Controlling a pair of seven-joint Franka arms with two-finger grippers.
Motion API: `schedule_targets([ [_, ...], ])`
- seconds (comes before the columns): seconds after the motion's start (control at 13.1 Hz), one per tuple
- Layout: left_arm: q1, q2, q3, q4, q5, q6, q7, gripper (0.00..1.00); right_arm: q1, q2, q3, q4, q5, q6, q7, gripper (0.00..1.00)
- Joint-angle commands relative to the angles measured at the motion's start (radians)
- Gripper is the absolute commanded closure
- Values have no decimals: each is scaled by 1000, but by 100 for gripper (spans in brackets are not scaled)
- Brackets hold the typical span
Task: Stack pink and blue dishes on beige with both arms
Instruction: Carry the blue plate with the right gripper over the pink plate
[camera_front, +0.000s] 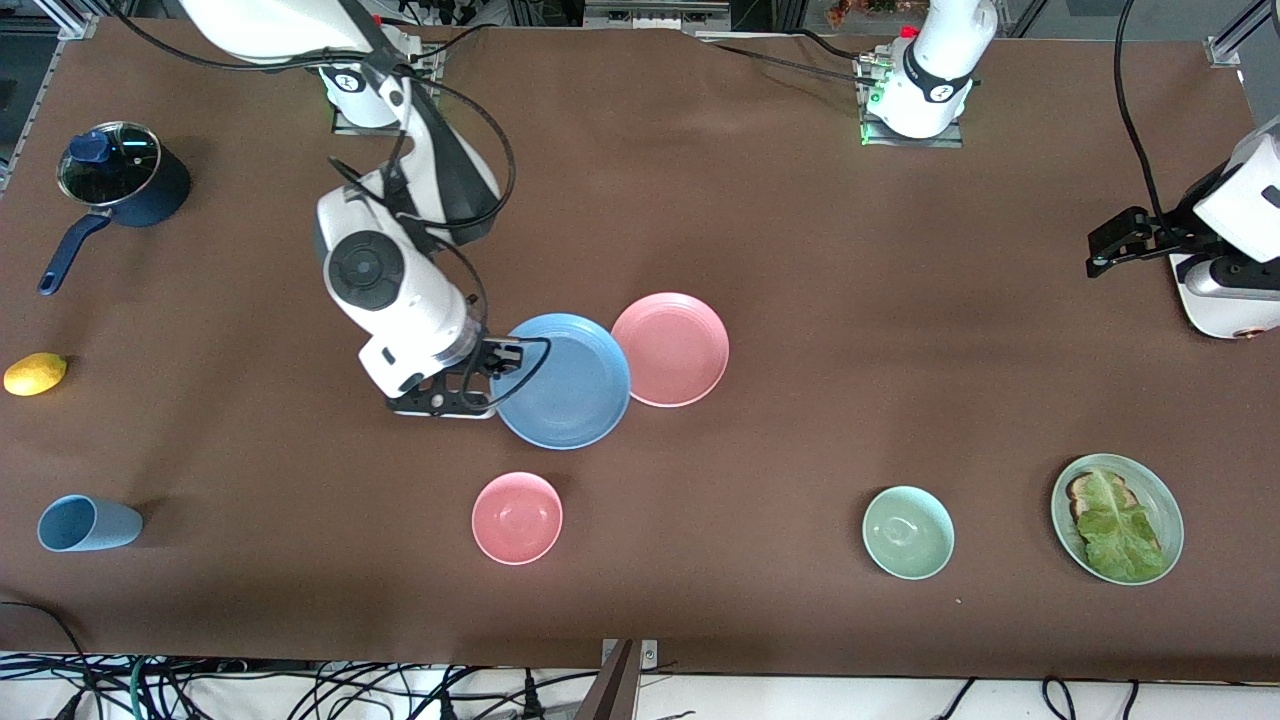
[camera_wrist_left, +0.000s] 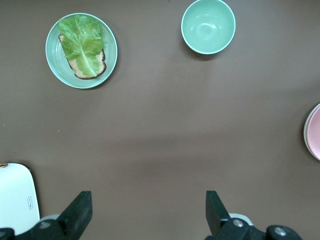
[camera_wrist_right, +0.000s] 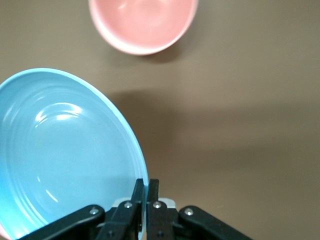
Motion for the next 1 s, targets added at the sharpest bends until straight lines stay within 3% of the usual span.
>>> schedule_targets([
  [0.0, 5, -7, 5, -10, -18, 4, 19, 0, 110, 59, -8, 8, -9, 96, 223, 100],
  [0.31, 5, -5, 5, -10, -18, -1, 19, 0, 177, 126, -8, 3, -12, 175, 357, 100],
  [0.92, 13, -9, 5, -10, -18, -4, 19, 0, 198, 122, -8, -44, -11, 161, 391, 100],
])
